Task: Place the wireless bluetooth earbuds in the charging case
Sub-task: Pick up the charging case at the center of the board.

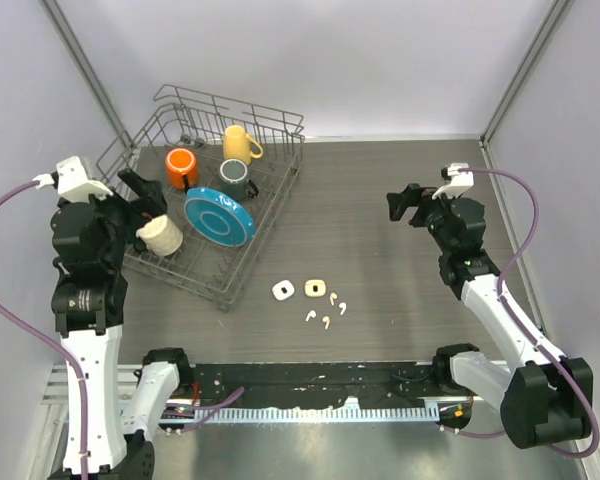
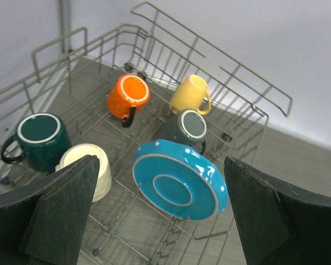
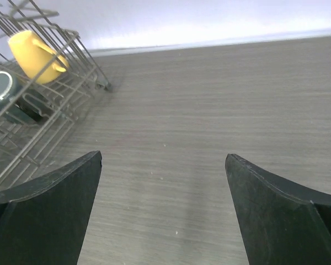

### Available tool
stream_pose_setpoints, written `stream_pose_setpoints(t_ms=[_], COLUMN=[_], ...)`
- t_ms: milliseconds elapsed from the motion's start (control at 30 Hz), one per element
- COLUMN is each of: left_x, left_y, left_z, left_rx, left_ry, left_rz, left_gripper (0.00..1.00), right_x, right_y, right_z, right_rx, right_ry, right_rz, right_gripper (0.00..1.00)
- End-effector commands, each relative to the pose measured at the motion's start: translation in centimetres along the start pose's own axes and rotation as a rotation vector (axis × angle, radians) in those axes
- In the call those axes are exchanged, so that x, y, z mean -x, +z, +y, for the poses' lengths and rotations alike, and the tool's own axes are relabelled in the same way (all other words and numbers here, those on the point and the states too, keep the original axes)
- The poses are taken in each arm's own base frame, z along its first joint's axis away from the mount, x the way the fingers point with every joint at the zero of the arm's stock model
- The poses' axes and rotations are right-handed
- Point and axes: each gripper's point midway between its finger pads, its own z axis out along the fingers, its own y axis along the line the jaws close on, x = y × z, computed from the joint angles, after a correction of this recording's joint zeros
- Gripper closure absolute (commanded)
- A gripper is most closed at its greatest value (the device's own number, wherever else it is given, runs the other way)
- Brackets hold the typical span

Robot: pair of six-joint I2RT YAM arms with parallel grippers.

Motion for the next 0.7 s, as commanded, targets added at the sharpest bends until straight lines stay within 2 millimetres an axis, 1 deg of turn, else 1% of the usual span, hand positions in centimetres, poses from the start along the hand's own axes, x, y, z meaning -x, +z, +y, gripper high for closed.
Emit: stream_pose_setpoints(t_ms=[0, 33, 67, 100, 133, 167, 200, 233, 267, 300, 333, 367, 400, 433, 467, 500, 533, 567, 600, 633, 667], left_x=[1.3, 0.1, -0.1, -0.2, 0.1, 0.1, -0.5, -0.7, -1.2, -1.5, -2.6, -3.2, -3.4, -5.0, -5.8, -5.6, -5.5, -5.4, -6.3, -6.2, -6.3], left_y=[0.3, -0.3, -0.6, -1.2, -1.4, -1.7, -1.8, -2.2, -2.2, -2.2, -2.1, -2.2, -2.6, -3.3, -3.7, -4.1, -4.0, -4.6, -4.5, -4.5, -4.9], left_z=[2.3, 3.3, 3.0, 2.6, 2.0, 2.4, 2.6, 2.6, 2.1, 1.7, 1.5, 1.0, -0.1, -0.6, -1.0, -1.1, -0.7, -0.4, 0.1, -0.2, -0.4], left_rx=[0.162, 0.217, 0.198, 0.158, 0.117, 0.138, 0.142, 0.137, 0.108, 0.082, 0.063, 0.039, -0.021, -0.054, -0.103, -0.104, -0.08, -0.064, -0.052, -0.081, -0.092], left_ry=[-0.168, -0.189, -0.192, -0.145, -0.143, -0.157, -0.165, -0.15, -0.143, -0.13, -0.086, -0.076, -0.065, -0.048, 0.02, 0.021, 0.015, -0.002, 0.0, 0.009, 0.008], left_rz=[-0.09, -0.049, -0.044, -0.05, -0.071, -0.087, -0.081, -0.074, -0.05, -0.029, 0.033, 0.073, 0.114, 0.206, 0.259, 0.258, 0.237, 0.209, 0.216, 0.195, 0.187], left_gripper=[0.0, 0.0, 0.0, 0.0, 0.0, 0.0, 0.0, 0.0, 0.0, 0.0, 0.0, 0.0, 0.0, 0.0, 0.0, 0.0, 0.0, 0.0, 0.0, 0.0, 0.0], right_x=[1.7, 0.3, 0.9, 0.9, 0.1, 1.0, 0.8, -0.3, 0.6, 0.6, -0.7, 0.7, 1.2, 2.2, 4.5, 5.8, 7.5, 7.3, 6.6, 5.8, 4.4], right_y=[0.2, 0.0, -0.1, -0.3, -0.7, -0.8, -0.8, -1.1, -1.2, -1.4, -2.2, -2.5, -2.9, -3.9, -4.5, -5.2, -5.7, -6.8, -7.0, -7.4, -8.0], right_z=[2.3, 3.1, 3.3, 3.5, 4.0, 4.5, 4.8, 4.4, 4.7, 4.5, 4.1, 4.0, 4.2, 4.4, 5.1, 5.6, 6.2, 6.1, 6.3, 6.8, 7.2], right_rx=[0.145, 0.193, 0.197, 0.205, 0.247, 0.282, 0.313, 0.323, 0.333, 0.324, 0.304, 0.252, 0.231, 0.198, 0.173, 0.178, 0.214, 0.214, 0.253, 0.311, 0.363], right_ry=[-0.056, -0.052, -0.056, -0.07, -0.134, -0.192, -0.248, -0.314, -0.342, -0.34, -0.308, -0.248, -0.201, -0.128, -0.014, -0.004, -0.045, -0.062, -0.104, -0.171, -0.25], right_rz=[-0.11, -0.044, -0.031, -0.01, 0.034, 0.026, 0.045, 0.101, 0.114, 0.148, 0.243, 0.244, 0.253, 0.242, 0.196, 0.156, 0.085, 0.039, 0.014, 0.006, 0.035], right_gripper=[0.0, 0.0, 0.0, 0.0, 0.0, 0.01, 0.01, 0.0, 0.0, 0.0, 0.0, 0.0, 0.0, 0.0, 0.0, 0.0, 0.0, 0.0, 0.0, 0.0, 0.0])
